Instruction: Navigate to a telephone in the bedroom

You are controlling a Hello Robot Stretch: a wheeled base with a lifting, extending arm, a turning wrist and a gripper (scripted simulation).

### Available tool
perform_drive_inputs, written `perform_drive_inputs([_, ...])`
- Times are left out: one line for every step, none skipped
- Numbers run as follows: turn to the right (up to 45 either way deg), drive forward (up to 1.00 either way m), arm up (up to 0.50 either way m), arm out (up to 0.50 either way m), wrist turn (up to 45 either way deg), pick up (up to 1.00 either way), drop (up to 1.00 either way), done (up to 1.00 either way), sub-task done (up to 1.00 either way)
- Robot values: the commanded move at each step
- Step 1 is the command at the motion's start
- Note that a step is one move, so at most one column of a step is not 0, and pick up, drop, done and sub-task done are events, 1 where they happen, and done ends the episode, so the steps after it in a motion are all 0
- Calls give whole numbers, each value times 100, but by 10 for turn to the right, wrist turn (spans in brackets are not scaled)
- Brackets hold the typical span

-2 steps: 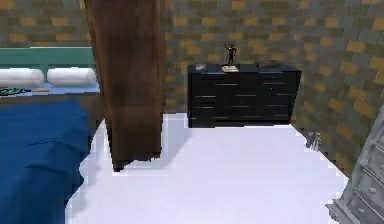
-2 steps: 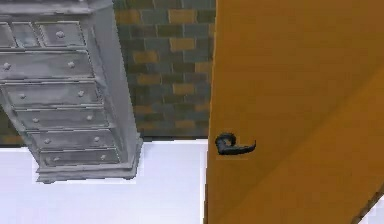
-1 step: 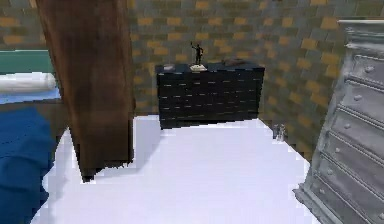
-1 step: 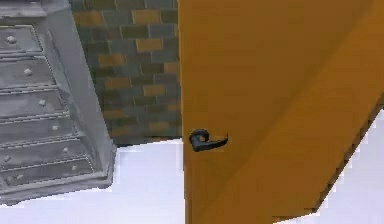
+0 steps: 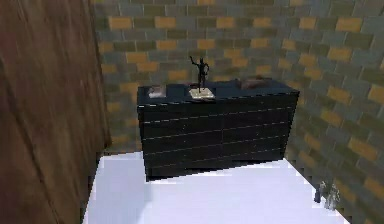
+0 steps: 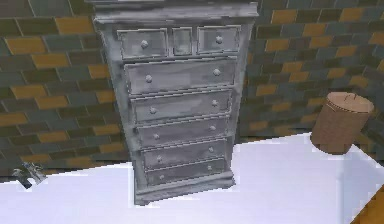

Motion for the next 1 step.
perform_drive_inputs([0,40,0,0,0,0,0,0,0])
